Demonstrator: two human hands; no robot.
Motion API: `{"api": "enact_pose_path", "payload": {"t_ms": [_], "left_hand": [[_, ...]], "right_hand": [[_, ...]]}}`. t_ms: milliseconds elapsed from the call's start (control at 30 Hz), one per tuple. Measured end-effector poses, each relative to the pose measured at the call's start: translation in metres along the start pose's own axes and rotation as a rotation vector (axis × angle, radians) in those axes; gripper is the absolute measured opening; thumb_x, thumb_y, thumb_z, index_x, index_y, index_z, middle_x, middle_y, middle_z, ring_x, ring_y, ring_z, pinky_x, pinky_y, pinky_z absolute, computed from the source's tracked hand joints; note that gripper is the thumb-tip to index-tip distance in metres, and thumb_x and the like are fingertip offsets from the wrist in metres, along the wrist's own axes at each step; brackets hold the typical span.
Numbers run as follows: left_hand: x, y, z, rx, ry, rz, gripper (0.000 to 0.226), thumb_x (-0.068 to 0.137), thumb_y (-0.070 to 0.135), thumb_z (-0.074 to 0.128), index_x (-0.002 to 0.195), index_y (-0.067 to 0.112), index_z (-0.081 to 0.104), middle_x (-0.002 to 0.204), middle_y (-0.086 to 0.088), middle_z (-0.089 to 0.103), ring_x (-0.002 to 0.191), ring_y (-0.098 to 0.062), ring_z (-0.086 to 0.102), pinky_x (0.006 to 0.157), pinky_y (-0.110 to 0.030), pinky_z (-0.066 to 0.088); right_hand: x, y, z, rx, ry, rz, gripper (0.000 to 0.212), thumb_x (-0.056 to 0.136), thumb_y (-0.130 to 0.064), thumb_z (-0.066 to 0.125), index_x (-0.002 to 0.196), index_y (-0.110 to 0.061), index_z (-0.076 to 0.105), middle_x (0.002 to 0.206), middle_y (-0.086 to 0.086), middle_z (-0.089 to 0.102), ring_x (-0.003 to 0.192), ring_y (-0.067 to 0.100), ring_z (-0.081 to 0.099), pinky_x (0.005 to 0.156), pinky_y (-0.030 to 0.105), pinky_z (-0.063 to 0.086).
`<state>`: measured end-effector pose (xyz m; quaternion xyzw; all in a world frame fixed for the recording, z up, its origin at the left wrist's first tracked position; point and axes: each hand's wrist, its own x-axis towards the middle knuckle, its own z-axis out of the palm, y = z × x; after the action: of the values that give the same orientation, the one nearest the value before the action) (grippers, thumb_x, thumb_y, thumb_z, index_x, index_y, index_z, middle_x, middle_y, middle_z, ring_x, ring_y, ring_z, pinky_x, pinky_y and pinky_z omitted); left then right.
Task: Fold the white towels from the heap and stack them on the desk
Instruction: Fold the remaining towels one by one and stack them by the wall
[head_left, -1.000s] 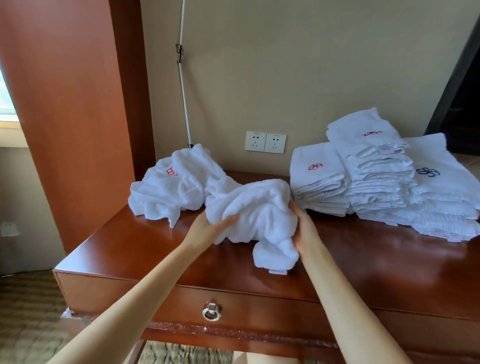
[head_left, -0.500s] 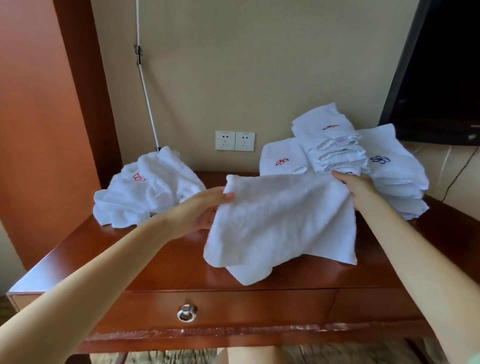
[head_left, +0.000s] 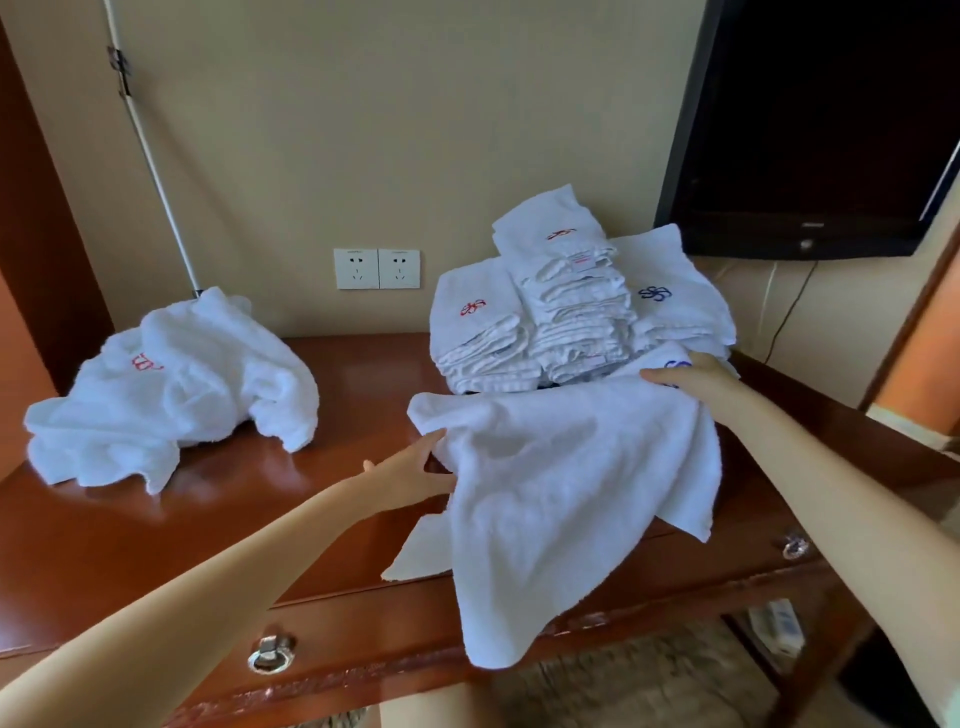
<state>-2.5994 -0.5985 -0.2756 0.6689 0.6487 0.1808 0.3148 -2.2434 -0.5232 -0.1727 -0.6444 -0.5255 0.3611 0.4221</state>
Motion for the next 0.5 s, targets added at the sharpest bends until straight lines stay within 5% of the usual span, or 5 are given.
{"api": "enact_pose_path", "payload": {"t_ms": [133,200,300,400,500], "left_hand": [[0.02,0.025,0.009,0.012,0.13,-0.068,0.018,0.091,0.03,0.053,0.107,0.021,0.05,0.095,0.002,0.056,0.094,-0.025,0.054,0.104,-0.065,0.032],[0.016,0.052,0.02,0.002,0.231,-0.099,0.019,0.099,0.022,0.042,0.114,0.014,0.051,0.104,-0.008,0.052,0.112,-0.037,0.049,0.108,-0.062,0.027],[0.01,0.076,0.033,-0.049,0.322,-0.055,0.01,0.101,0.016,0.037,0.108,0.023,0.041,0.091,0.006,0.051,0.116,-0.033,0.047,0.111,-0.053,0.027],[0.004,0.075,0.026,-0.272,0.381,0.054,0.026,0.095,0.008,0.052,0.119,0.01,0.043,0.085,0.007,0.04,0.092,-0.017,0.047,0.094,-0.036,0.043],[-0.003,0.07,0.011,-0.81,0.404,-0.088,0.073,0.083,0.018,0.072,0.139,0.009,0.027,0.122,-0.009,0.047,0.104,-0.022,0.053,0.091,-0.041,0.047]], "right_hand": [[-0.006,-0.001,-0.002,0.191,-0.076,0.022,0.075,0.069,-0.028,0.086,0.131,-0.002,0.054,0.112,0.012,0.068,0.092,0.026,0.068,0.088,0.035,0.053],[0.002,0.004,-0.004,0.231,-0.156,0.054,0.102,0.047,-0.038,0.095,0.133,-0.004,0.051,0.109,0.013,0.071,0.093,0.026,0.071,0.084,0.037,0.056],[-0.003,-0.007,-0.001,0.212,-0.226,0.004,0.072,0.061,-0.026,0.09,0.123,-0.005,0.06,0.107,0.01,0.072,0.097,0.024,0.07,0.09,0.037,0.055],[0.002,-0.014,-0.006,0.203,-0.203,-0.066,0.04,0.077,-0.014,0.079,0.114,-0.008,0.066,0.105,0.009,0.072,0.095,0.02,0.069,0.089,0.035,0.054],[0.011,-0.009,-0.016,0.307,-0.153,-0.051,0.036,0.078,-0.009,0.077,0.112,-0.009,0.066,0.106,0.01,0.071,0.091,0.019,0.069,0.084,0.032,0.055]]}}
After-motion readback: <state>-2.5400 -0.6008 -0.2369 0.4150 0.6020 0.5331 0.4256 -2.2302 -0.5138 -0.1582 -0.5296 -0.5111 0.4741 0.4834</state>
